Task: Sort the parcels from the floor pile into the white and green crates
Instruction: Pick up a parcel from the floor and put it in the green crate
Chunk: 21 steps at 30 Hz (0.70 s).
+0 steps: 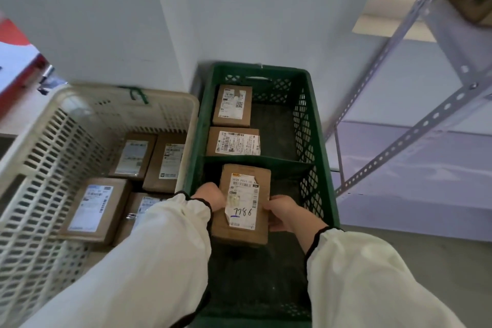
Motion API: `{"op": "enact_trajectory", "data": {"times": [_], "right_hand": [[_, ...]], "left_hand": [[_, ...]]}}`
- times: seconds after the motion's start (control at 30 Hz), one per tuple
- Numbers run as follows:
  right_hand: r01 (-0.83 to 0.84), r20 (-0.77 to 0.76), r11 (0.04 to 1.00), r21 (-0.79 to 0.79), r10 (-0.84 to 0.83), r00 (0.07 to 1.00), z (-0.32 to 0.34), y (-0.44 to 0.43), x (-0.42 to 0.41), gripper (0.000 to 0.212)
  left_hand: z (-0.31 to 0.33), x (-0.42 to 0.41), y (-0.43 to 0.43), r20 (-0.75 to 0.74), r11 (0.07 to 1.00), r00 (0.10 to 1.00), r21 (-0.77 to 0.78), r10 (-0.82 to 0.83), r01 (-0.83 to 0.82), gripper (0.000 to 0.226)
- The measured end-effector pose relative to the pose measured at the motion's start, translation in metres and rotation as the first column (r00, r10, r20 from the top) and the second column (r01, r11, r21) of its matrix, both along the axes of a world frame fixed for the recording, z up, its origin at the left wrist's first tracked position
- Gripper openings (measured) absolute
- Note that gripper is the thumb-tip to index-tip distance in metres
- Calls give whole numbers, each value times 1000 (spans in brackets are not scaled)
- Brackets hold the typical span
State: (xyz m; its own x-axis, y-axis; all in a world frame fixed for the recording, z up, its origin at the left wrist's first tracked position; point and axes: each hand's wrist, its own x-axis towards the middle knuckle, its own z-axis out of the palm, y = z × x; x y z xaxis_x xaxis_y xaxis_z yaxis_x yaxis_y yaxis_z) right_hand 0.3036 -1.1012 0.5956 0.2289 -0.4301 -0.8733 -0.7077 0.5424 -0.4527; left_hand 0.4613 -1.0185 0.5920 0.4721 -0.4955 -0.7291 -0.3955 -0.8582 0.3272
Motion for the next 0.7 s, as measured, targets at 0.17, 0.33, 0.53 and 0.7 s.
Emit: {"op": "enact_trajectory", "data": {"times": [0.17, 0.33, 0.53, 0.7], "right_hand": [[-29, 22, 999, 24, 29, 999, 7, 6, 15, 13], [-90, -7, 995, 35, 90, 996, 7, 19, 45, 16], [-119, -55, 992, 43, 122, 991, 4, 18, 51, 24], [-128, -65, 989, 68, 132, 989, 10, 16, 50, 20]], "left_hand": [[26, 16, -14, 200, 992, 979, -116, -28, 52, 25], [51, 46, -17, 124, 977, 988, -203, 94, -67, 29], [55, 59, -6, -88, 912, 955, -284, 284, -297, 31], [54, 56, -8, -156, 879, 930, -305, 334, -367, 37]]}}
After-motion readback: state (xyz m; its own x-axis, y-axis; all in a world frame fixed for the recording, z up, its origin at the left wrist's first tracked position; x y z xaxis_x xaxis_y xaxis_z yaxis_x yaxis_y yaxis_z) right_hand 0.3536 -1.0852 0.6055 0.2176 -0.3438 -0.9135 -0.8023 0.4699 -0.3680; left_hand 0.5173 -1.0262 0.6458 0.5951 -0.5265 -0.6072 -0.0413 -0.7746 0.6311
